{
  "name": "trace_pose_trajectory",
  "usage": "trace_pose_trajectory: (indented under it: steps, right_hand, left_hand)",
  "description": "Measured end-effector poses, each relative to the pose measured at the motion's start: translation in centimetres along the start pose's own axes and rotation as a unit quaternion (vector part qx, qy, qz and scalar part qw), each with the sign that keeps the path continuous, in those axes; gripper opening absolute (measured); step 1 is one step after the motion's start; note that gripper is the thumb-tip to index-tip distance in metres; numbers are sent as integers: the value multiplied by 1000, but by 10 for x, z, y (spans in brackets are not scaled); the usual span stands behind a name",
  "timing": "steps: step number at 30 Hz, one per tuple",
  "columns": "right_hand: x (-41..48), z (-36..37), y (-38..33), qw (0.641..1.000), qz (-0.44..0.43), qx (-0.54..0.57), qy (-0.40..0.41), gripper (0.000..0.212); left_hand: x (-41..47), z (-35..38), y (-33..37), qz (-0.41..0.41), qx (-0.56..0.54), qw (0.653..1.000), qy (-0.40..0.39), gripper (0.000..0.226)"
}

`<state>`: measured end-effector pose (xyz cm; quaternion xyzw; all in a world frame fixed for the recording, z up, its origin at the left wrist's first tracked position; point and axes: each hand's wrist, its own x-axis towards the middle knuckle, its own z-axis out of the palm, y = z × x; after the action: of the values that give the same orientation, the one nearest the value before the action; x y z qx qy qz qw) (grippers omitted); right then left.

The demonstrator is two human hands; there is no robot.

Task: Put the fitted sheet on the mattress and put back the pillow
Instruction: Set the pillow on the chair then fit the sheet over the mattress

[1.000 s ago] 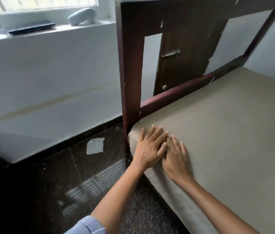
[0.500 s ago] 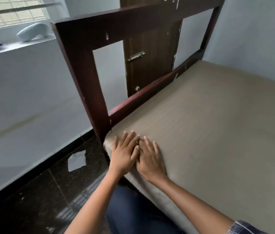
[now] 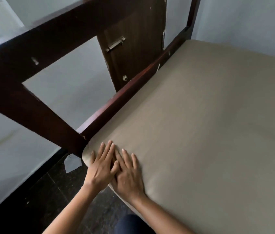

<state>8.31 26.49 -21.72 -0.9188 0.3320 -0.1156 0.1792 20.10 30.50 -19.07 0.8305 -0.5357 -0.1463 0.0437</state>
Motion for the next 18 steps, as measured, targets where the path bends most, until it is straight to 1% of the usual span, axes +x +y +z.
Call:
trace_pose_trajectory:
  steps: [2,4,6,7,10,14,16,18]
  right_hand:
    - [3,-7,-2,999,5,-2,-37,57]
    - [3,-17,2,997,-19,-5,-74,55]
    - [2,-29,26,995,-38,-21,-92,55]
    - [-1,-35,46,995,-30,-28,-93,55]
    - [-28,-59,129,991,46,-68,-102,58]
    - [-110,-108,247,974,173,-115,-88,63]
    - [-148,-126,278,961,229,-133,-83,67]
    - [-162,-128,288,953,255,-143,-84,68]
  left_hand:
    - [2,-8,9,-14,33,999,-31,87]
    - [3,-14,18,-31,35,998,-46,86]
    - [5,-17,28,-28,37,997,-60,85]
    - [6,-16,36,-13,40,997,-69,85]
    - [12,-7,66,50,45,993,-93,84]
    - [27,14,109,103,56,986,-119,76]
    - [41,21,128,131,71,982,-117,67]
    - [56,25,146,160,91,975,-122,64]
